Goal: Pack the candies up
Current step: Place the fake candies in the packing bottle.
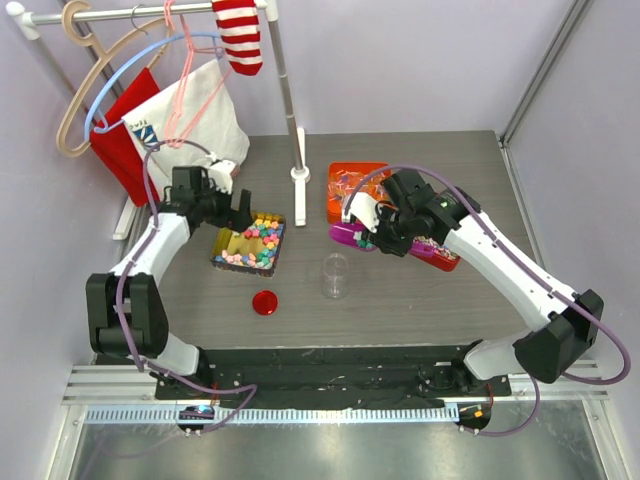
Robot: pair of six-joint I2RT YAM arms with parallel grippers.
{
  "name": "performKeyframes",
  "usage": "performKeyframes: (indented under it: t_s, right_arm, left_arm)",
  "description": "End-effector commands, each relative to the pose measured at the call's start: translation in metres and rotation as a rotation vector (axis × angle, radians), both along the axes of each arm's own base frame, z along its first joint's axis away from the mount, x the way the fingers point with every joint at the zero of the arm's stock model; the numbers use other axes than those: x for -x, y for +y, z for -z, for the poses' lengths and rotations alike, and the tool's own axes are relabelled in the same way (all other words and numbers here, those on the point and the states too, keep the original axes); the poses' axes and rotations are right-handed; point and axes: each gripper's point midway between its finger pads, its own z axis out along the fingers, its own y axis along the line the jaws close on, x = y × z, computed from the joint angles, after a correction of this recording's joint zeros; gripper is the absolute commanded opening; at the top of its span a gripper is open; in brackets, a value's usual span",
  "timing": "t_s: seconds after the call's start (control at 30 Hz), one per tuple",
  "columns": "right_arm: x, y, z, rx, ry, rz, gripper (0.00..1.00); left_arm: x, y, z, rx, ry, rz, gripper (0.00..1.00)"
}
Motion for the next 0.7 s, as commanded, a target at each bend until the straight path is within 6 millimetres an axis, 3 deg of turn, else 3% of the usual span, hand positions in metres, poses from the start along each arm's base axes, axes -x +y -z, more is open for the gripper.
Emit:
performKeyframes:
  t_s: [0.0, 0.17, 0.3, 0.43, 0.67]
  right_arm:
    - [0.006, -0.011, -0.018, 0.005, -0.048, 0.004, 0.01]
    - [0.008, -0.016, -0.024, 0.016, -0.049, 0.015, 0.01]
    - [0.013, -0.018, -0.025, 0.029, -0.031, 0.009, 0.01]
    - [0.018, -0.025, -0.025, 0.068, -0.005, -0.008, 0.01]
    - [0.02, -0.023, -0.038, 0.081, 0.014, -0.034, 0.01]
  left_arm:
    - [0.01, -0.044, -0.028, 0.037, -0.048, 0.182, 1.0]
    - [0.03, -0.09, -0.027, 0.166, 0.028, 0.332, 1.0]
    - [0.039, -0.114, -0.025, 0.178, 0.025, 0.402, 1.0]
    - [0.044, -0.13, -0.016, 0.165, 0.027, 0.44, 1.0]
    - [0.042, -0.14, -0.006, 0.174, 0.054, 0.438, 1.0]
